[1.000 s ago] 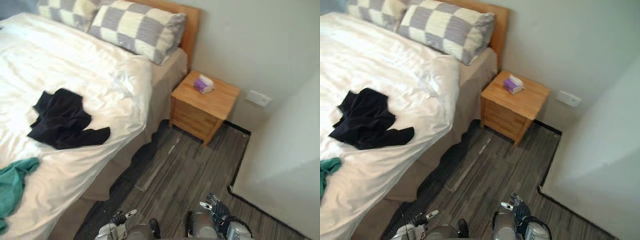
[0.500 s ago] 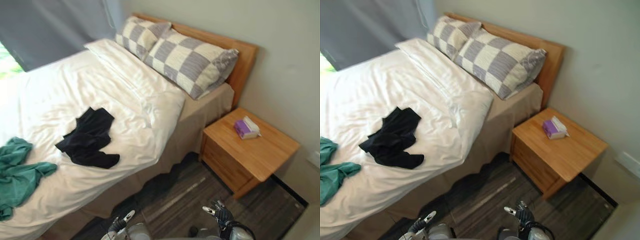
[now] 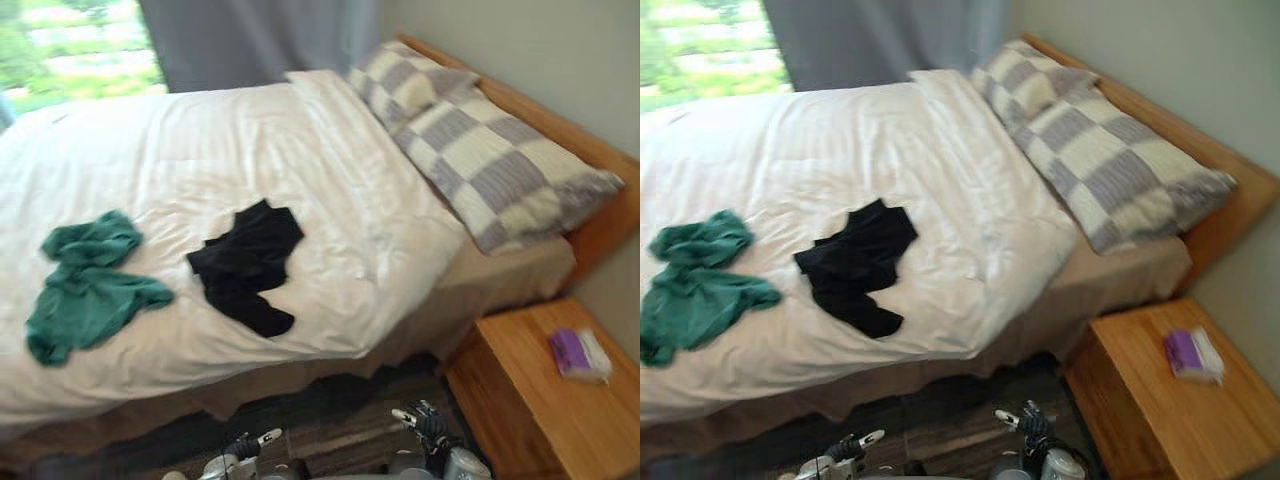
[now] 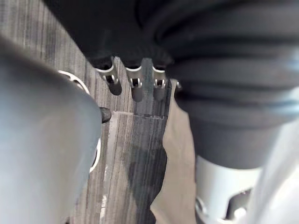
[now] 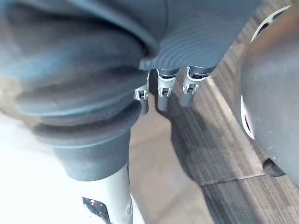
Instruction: Tidy the bed and pick cloth on bed and put in laundry
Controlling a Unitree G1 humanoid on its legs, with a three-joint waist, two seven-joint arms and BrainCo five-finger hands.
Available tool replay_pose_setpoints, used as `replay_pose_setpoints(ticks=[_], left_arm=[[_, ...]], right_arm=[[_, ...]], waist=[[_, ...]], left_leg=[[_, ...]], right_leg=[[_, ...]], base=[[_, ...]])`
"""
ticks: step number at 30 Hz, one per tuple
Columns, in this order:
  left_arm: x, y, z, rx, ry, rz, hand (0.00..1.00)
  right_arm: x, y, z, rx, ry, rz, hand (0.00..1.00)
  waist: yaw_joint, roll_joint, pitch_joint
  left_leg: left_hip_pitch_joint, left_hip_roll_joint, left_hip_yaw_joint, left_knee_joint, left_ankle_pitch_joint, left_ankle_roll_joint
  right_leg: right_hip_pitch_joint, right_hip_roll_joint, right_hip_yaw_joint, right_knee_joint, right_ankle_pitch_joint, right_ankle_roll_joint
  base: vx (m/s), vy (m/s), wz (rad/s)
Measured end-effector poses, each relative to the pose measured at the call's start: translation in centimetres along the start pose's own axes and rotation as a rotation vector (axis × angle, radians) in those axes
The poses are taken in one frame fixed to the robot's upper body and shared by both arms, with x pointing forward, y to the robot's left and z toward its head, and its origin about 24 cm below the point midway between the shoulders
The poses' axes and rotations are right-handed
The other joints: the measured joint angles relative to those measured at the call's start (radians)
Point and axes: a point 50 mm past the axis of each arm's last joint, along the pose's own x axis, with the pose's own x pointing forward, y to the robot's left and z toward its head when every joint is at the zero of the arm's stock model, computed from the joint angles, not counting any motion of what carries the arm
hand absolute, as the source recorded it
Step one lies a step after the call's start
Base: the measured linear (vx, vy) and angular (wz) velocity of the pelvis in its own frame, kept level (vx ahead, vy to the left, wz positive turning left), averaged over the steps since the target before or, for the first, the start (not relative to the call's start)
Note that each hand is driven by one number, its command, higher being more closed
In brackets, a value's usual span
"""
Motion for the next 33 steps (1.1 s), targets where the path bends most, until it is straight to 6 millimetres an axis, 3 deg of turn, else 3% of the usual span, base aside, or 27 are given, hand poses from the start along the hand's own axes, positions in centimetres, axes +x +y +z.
replay_pose_setpoints(ticks=[2,3,5,7,8,11,13,16,17,19,20,21,25,28,29,31,33], left_arm=[[-0.1,0.2,-0.4,-0.004,0.011,0.006,0.0],[-0.1,0.3,-0.3,-0.007,0.005,0.01,0.0],[-0.2,1.0,-0.7,-0.039,0.009,0.036,0.0],[-0.2,0.2,-1.4,-0.061,0.024,0.025,0.0],[-0.2,-0.2,-1.8,-0.074,0.038,0.018,0.0],[-0.2,-0.4,-2.4,-0.084,0.058,0.016,0.0],[-0.2,0.0,-2.4,-0.063,0.056,0.028,0.0],[-0.4,0.9,-2.1,-0.058,0.032,0.043,0.0],[-0.5,1.0,-2.0,-0.055,0.03,0.043,0.0],[-0.6,1.9,-1.8,-0.037,0.03,0.057,0.0],[-0.6,2.0,-1.8,-0.034,0.032,0.06,0.0],[-0.7,2.3,-1.8,-0.016,0.045,0.063,0.0],[-0.8,2.5,-1.9,0.004,0.064,0.066,0.0],[-0.8,2.6,-1.7,0.009,0.06,0.066,0.0],[-0.8,2.5,-1.3,0.013,0.044,0.061,0.0],[-0.8,2.5,-1.1,0.016,0.034,0.058,0.0],[-0.7,2.5,-0.5,0.02,0.015,0.051,0.0]], right_arm=[[0.0,0.1,-0.2,0.062,-0.008,-0.016,0.0],[-0.1,0.1,-0.5,0.094,-0.002,-0.04,0.0],[-0.2,0.5,-1.1,0.13,0.004,-0.079,0.0],[-0.2,0.2,-0.9,0.135,-0.016,-0.131,0.0],[-0.2,-0.2,-0.5,0.135,-0.037,-0.185,0.0],[-0.9,-2.2,-0.1,0.124,-0.067,-0.331,0.0],[-1.0,-2.7,2.6,0.087,-0.176,-0.406,0.0],[-1.8,-4.0,10.6,0.023,-0.429,-0.52,0.0],[-2.0,-4.2,12.2,0.018,-0.466,-0.543,0.0],[-3.2,-4.8,18.1,-0.018,-0.607,-0.628,0.0],[-3.6,-4.9,19.2,-0.033,-0.636,-0.644,0.0],[-4.5,-4.8,21.8,-0.075,-0.707,-0.659,0.0],[-7.4,-2.0,28.8,-0.311,-0.925,-0.639,0.0],[-8.3,1.0,31.7,-0.497,-0.995,-0.576,0.0],[-8.9,3.3,33.5,-0.618,-1.037,-0.517,0.0],[-9.3,4.3,34.4,-0.67,-1.057,-0.49,0.0],[-10.4,6.9,36.4,-0.718,-1.121,-0.425,0.0]], waist=[[-0.009,-0.003,-0.011],[-0.007,-0.018,-0.024],[-0.001,-0.05,-0.053],[0.002,-0.013,-0.07],[-0.01,0.004,-0.075],[-0.005,0.015,-0.082],[-0.007,0.005,-0.086],[-0.005,-0.016,-0.103],[-0.005,-0.021,-0.104],[-0.008,-0.038,-0.102],[-0.008,-0.038,-0.102],[-0.009,-0.045,-0.106],[-0.013,-0.019,-0.088],[-0.012,-0.001,-0.071],[-0.01,0.003,-0.047],[-0.006,0.004,-0.032],[-0.004,0.007,-0.001]], left_leg=[[0.001,-0.002,-0.006,-0.01,0.002,-0.011],[0.002,-0.015,-0.005,-0.015,0.001,-0.022],[0.015,-0.034,0.022,-0.023,-0.01,-0.049],[0.013,-0.007,0.068,-0.021,-0.028,-0.068],[0.023,0.017,0.105,-0.03,-0.025,-0.077],[0.085,0.041,0.141,-0.072,-0.018,-0.108],[0.092,0.043,0.143,-0.08,-0.018,-0.111],[0.088,0.035,0.156,-0.095,-0.018,-0.111],[0.086,0.034,0.16,-0.097,-0.018,-0.111],[0.072,0.026,0.166,-0.1,-0.015,-0.105],[0.067,0.025,0.166,-0.098,-0.015,-0.105],[0.06,0.022,0.167,-0.097,-0.014,-0.105],[0.037,0.017,0.161,-0.095,-0.014,-0.104],[0.021,0.019,0.149,-0.09,-0.014,-0.104],[0.014,0.021,0.136,-0.079,-0.014,-0.104],[0.003,0.022,0.134,-0.071,-0.014,-0.104],[-0.047,0.023,0.125,-0.049,-0.013,-0.101]], right_leg=[[-0.015,0.02,0.085,-0.157,0.082,-0.009],[-0.025,0.02,0.103,-0.225,0.176,-0.018],[-0.022,0.011,0.101,-0.282,0.264,-0.023],[-0.009,0.04,0.114,-0.352,0.27,-0.026],[0.011,0.061,0.108,-0.391,0.277,-0.028],[0.073,0.091,0.102,-0.438,0.277,-0.028],[0.084,0.095,0.099,-0.456,0.277,-0.029],[0.088,0.093,0.107,-0.491,0.293,-0.022],[0.088,0.093,0.111,-0.502,0.299,-0.022],[0.082,0.093,0.12,-0.535,0.318,-0.02],[0.079,0.093,0.122,-0.539,0.32,-0.02],[0.07,0.093,0.126,-0.539,0.321,-0.019],[0.046,0.092,0.134,-0.542,0.326,-0.021],[0.036,0.092,0.128,-0.542,0.327,-0.023],[0.033,0.091,0.117,-0.543,0.329,-0.026],[0.026,0.091,0.116,-0.543,0.334,-0.03],[-0.005,0.088,0.117,-0.561,0.362,-0.036]], base=[[0.18,-0.115,0.93],[0.12,-0.087,0.34],[0.22,-0.216,-0.1],[0.21,-0.166,-0.5],[0.21,-0.098,-0.2],[0.19,-0.076,-0.07],[0.07,-0.011,0.0],[0.01,0.02,-0.05],[-0.01,0.027,-0.16],[-0.02,0.015,-0.11],[0.01,0.007,-0.07],[0.03,0.008,-0.1],[0.01,0.004,-0.05],[-0.01,-0.011,0.09],[-0.03,-0.018,0.17],[-0.05,-0.017,0.1],[-0.1,-0.02,0.06]])
